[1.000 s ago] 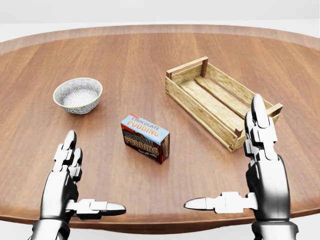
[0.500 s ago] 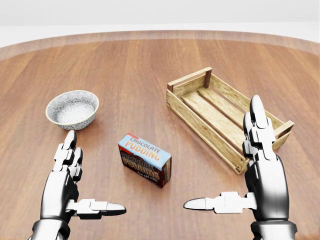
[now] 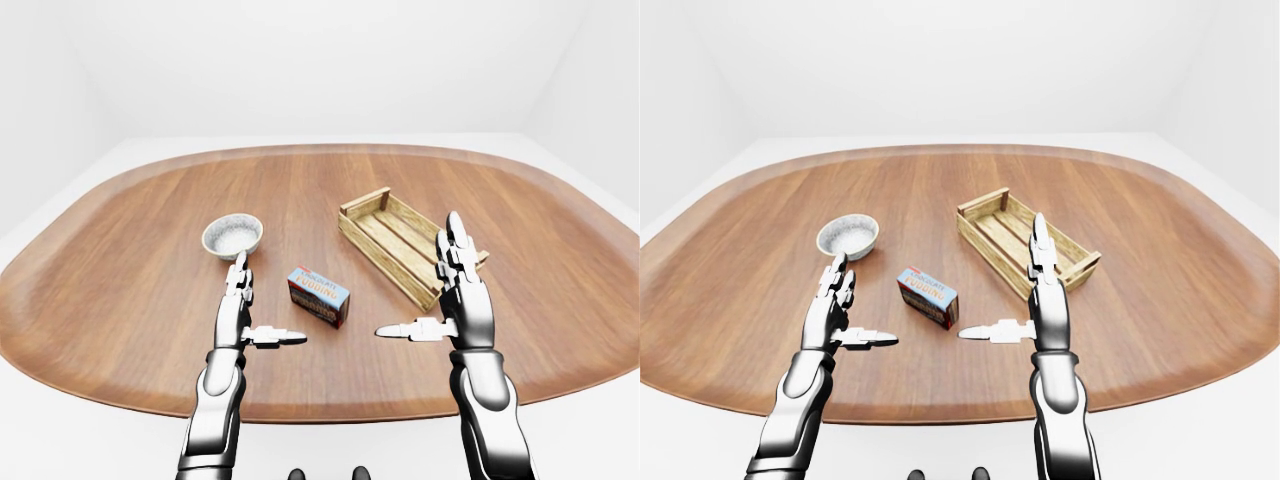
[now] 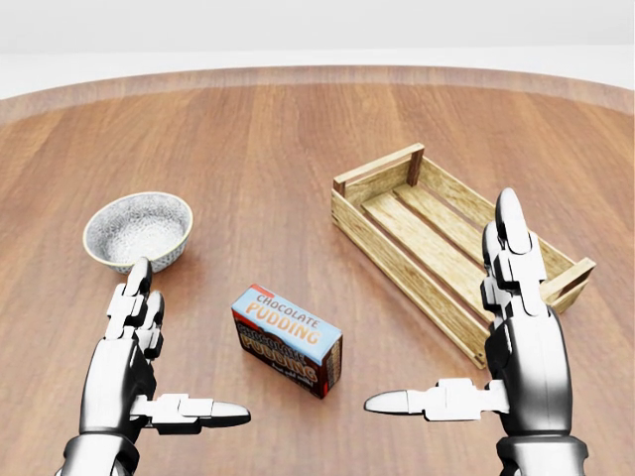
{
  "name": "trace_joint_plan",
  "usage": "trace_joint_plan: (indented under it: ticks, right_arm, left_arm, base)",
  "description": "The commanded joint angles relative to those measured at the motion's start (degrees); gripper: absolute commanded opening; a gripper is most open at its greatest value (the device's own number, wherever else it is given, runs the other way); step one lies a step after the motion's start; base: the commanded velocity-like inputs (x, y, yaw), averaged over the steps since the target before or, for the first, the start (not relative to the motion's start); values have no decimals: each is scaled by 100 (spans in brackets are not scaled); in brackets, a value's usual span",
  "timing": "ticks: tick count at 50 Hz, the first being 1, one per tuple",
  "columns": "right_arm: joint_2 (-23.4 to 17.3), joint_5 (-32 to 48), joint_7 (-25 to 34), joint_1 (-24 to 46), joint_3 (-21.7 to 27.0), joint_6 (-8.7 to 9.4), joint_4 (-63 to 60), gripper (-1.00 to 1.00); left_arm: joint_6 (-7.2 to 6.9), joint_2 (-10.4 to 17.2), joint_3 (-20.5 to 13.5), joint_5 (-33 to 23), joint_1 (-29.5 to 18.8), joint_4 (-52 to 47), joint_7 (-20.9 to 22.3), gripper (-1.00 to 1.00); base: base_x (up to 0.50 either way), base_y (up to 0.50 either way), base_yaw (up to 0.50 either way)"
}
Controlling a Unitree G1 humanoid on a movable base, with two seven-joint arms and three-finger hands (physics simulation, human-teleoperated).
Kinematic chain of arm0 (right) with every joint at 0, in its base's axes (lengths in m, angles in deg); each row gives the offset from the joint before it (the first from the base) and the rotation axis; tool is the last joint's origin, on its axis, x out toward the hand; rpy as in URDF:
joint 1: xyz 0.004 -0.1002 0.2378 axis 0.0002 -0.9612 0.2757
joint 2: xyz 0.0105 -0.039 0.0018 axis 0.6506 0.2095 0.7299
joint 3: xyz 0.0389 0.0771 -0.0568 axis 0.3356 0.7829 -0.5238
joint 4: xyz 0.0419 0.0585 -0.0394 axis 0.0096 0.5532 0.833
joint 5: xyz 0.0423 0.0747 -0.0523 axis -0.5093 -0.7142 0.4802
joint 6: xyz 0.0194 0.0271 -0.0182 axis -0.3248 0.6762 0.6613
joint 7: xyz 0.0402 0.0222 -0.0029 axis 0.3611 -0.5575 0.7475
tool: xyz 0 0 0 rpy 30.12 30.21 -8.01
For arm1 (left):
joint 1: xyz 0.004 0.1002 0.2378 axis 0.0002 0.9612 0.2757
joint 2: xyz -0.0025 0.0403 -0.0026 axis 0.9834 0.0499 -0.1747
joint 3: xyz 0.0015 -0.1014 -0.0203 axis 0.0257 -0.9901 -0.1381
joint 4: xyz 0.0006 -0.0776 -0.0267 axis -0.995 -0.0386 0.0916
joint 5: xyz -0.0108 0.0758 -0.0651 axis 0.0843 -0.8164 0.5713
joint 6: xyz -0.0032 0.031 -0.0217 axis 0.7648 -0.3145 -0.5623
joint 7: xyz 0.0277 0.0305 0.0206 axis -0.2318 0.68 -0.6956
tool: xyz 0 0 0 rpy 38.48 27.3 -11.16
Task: Pick up the chocolate pudding and put it in the tray.
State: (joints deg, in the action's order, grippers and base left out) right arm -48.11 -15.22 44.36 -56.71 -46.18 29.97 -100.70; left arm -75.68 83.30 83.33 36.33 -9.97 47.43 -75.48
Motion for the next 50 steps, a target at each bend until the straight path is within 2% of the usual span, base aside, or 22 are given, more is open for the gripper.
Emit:
trace_joint_plan:
  ticks: [1,23,33,37,42,44,50]
  right_arm:
    - [0,-4,8,-17,-13,0,-12,100]
    - [-1,-14,33,-17,-26,0,31,100]
    - [-5,-27,45,-9,-28,0,83,100]
    - [-5,-35,48,-9,-22,0,62,100]
    - [-5,-38,56,-23,-24,0,44,100]
    - [-4,-40,57,-20,-24,0,65,100]
    - [0,-36,50,-4,-23,0,52,100]
  left_arm:
    - [-17,-3,6,-1,18,-43,0,100]
    - [68,4,0,-14,-6,65,10,100]
    - [36,0,6,-19,1,28,7,100]
    - [89,0,2,-18,-8,87,7,100]
    - [89,-1,6,-16,2,70,8,100]
    - [1,-1,16,-22,24,-40,5,100]
    - [48,-1,7,-14,9,20,10,100]
  base:
    - [11,0,0]
    - [13,0,0]
    - [14,0,0]
    - [14,0,0]
    - [14,0,0]
    - [14,0,0]
    - [15,0,0]
